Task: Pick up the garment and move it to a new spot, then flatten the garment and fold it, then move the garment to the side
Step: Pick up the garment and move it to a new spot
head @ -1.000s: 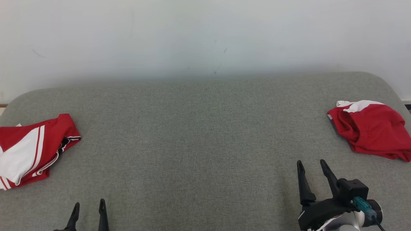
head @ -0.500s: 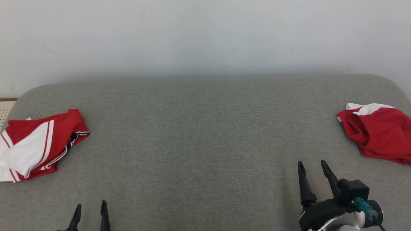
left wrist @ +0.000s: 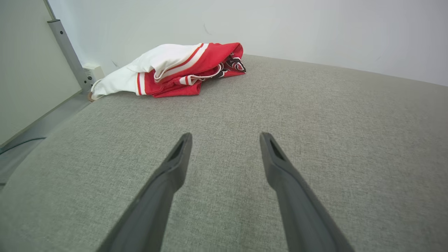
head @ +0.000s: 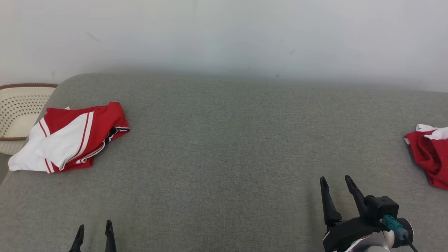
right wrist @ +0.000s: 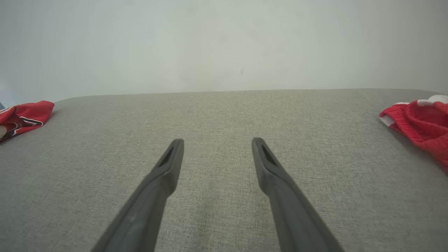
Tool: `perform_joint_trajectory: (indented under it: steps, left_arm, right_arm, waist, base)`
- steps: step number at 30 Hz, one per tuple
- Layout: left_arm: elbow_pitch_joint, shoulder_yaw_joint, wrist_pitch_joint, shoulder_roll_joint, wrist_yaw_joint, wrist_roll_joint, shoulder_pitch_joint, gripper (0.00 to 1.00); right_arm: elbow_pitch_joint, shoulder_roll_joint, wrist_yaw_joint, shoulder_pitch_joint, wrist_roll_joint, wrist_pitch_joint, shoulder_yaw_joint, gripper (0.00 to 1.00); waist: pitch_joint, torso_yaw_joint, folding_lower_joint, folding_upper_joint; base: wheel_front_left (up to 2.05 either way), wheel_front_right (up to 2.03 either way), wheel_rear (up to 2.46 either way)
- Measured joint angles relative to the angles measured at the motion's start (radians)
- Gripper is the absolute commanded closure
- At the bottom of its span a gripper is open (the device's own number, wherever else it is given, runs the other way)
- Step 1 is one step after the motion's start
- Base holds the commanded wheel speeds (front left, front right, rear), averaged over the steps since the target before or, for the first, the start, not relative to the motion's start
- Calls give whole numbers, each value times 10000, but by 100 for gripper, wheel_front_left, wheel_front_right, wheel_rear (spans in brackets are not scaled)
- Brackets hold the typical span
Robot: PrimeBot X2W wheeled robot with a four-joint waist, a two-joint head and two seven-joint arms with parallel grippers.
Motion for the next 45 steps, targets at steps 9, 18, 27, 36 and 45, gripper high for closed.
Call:
perform_joint_trajectory:
  steps: [9,18,27,36,45]
  left_arm:
    - [36,397,0,6,36,-23,-8,0]
    - [15,702,0,0,-15,-46,-196,0]
    - [56,972,0,2,-75,-82,-185,0]
    - [69,941,0,2,21,-276,-96,0]
    - [105,926,2,-4,23,-408,56,0]
  right_arm:
    - [2,-52,0,-209,209,-2,372,0]
    - [31,-336,0,-447,316,-2,656,0]
    - [94,-410,0,-574,426,0,748,0]
    - [109,-420,0,-544,499,0,805,0]
    - [174,-420,0,-383,527,-2,855,0]
  waist:
    - [207,813,0,0]
    - [439,1759,0,0]
    - [525,2695,0,0]
    - [568,3574,0,0]
    - [546,4461,0,0]
  base:
    - [0,0,0]
    - [0,0,0]
    - [0,0,0]
    - [0,0,0]
    - [0,0,0]
